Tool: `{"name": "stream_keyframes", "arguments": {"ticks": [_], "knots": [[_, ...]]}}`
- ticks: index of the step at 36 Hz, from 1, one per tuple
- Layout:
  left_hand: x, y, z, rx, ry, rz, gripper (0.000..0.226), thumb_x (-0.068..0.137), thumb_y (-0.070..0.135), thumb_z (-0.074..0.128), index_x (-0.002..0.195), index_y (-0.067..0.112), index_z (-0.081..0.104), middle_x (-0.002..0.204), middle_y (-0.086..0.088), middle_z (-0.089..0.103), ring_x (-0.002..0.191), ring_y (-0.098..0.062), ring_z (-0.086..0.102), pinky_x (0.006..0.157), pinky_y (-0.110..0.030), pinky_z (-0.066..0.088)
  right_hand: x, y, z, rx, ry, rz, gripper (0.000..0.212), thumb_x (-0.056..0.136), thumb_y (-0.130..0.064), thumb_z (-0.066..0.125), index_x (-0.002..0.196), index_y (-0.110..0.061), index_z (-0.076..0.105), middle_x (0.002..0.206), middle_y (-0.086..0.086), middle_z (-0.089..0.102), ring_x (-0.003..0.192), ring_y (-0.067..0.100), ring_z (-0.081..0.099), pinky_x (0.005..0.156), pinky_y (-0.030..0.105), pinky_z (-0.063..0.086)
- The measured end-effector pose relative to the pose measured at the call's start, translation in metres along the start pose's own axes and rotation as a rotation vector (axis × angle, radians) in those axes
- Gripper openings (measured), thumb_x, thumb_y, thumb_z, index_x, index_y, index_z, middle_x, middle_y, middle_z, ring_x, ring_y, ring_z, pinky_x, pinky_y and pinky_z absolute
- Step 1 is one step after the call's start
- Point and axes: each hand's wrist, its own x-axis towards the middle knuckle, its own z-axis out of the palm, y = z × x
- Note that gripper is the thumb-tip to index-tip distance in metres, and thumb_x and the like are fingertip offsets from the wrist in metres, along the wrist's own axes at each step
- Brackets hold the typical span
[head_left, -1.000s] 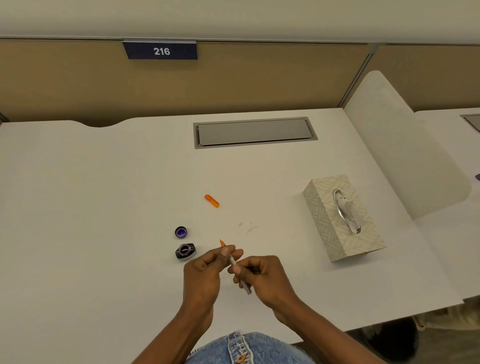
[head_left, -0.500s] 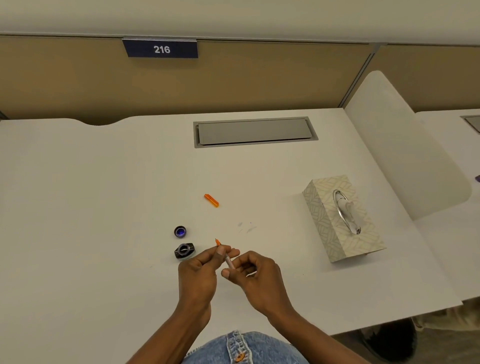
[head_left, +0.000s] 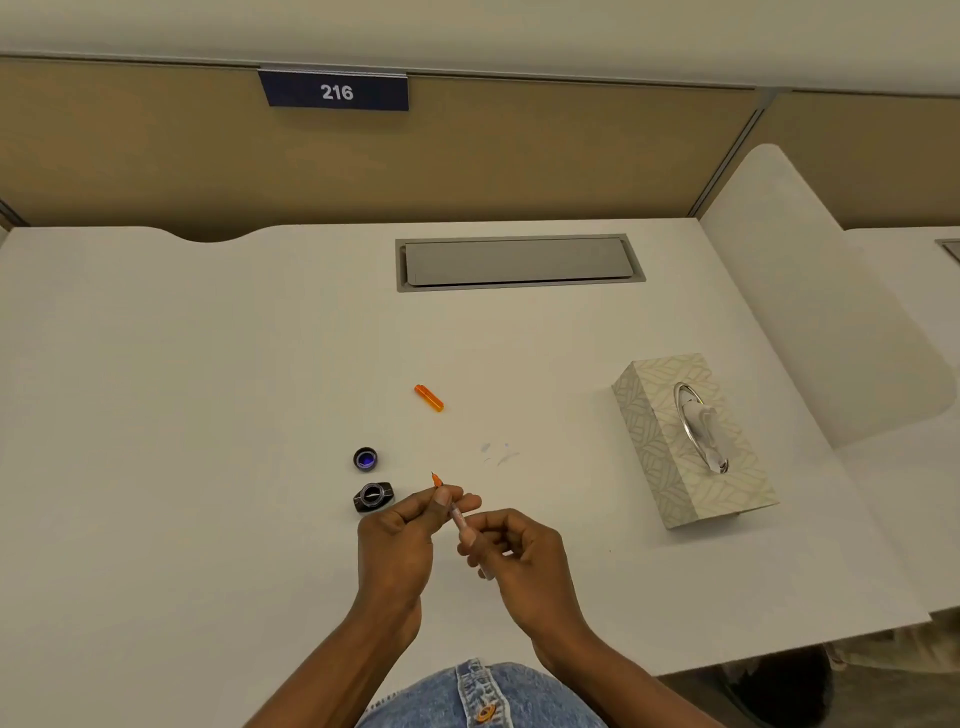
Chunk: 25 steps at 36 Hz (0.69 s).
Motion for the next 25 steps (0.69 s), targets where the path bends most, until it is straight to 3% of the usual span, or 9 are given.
{"name": "stream_keyframes", "arguments": {"ticks": [4,9,13,17,21,25], "knots": [[0.0008,-0.0009,0.0007,0.013,0.0,0.009,0.021,0.103,0.022,0.064,0.096,0.014,0.083,0.092,0.001,0.085,0.11,-0.014,0.075,0.11,-0.042,0.045,-0.0018,-0.0023,0.0017,0.001,-0.007,0.013,0.021,0.105,-0.031,0.065,0.1,-0.023,0.083,0.086,-0.001,0.084,0.08,0.016,0.078,0.072,0.023,0.061],[-0.0002,-0.0014,0.0003,0.002,-0.01,-0.005,0.02,0.102,0.023,0.065,0.097,0.015,0.083,0.093,0.0,0.085,0.112,-0.016,0.075,0.118,-0.047,0.042,-0.0002,-0.0022,0.0016,-0.03,0.01,0.025,0.006,0.097,-0.022,0.077,0.094,-0.023,0.083,0.083,-0.002,0.083,0.073,0.011,0.074,0.069,0.023,0.059],[-0.0023,-0.0002,-0.0002,0.003,-0.013,-0.003,0.02,0.102,0.024,0.065,0.097,0.017,0.083,0.092,0.001,0.085,0.112,-0.013,0.074,0.116,-0.043,0.04,0.0003,-0.0014,0.0003,0.009,0.028,0.038,0.002,0.091,-0.025,0.084,0.092,-0.023,0.082,0.083,-0.001,0.081,0.07,0.008,0.07,0.067,0.021,0.058],[-0.003,0.002,-0.0003,0.005,-0.019,0.002,0.02,0.102,0.025,0.065,0.099,0.016,0.083,0.093,0.001,0.085,0.111,-0.01,0.075,0.108,-0.037,0.04,-0.0022,-0.0013,0.0014,0.019,0.011,0.052,0.019,0.099,-0.037,0.073,0.094,-0.022,0.084,0.085,-0.001,0.083,0.079,0.017,0.076,0.073,0.024,0.062],[-0.0036,0.0016,-0.0003,0.011,-0.019,0.01,0.02,0.102,0.026,0.065,0.1,0.015,0.082,0.093,0.001,0.085,0.109,-0.011,0.076,0.094,-0.026,0.045,-0.0035,-0.0012,0.003,0.038,-0.008,0.068,0.025,0.102,-0.037,0.067,0.095,-0.021,0.084,0.084,0.001,0.083,0.076,0.013,0.076,0.074,0.024,0.062],[-0.0045,0.0006,-0.0005,0.015,-0.022,0.01,0.021,0.102,0.026,0.064,0.1,0.017,0.082,0.092,0.003,0.085,0.111,-0.009,0.074,0.106,-0.035,0.04,-0.0026,0.0,0.0023,0.013,0.005,0.064,0.016,0.099,-0.03,0.074,0.094,-0.018,0.083,0.082,0.002,0.082,0.073,0.013,0.075,0.071,0.022,0.06]]}}
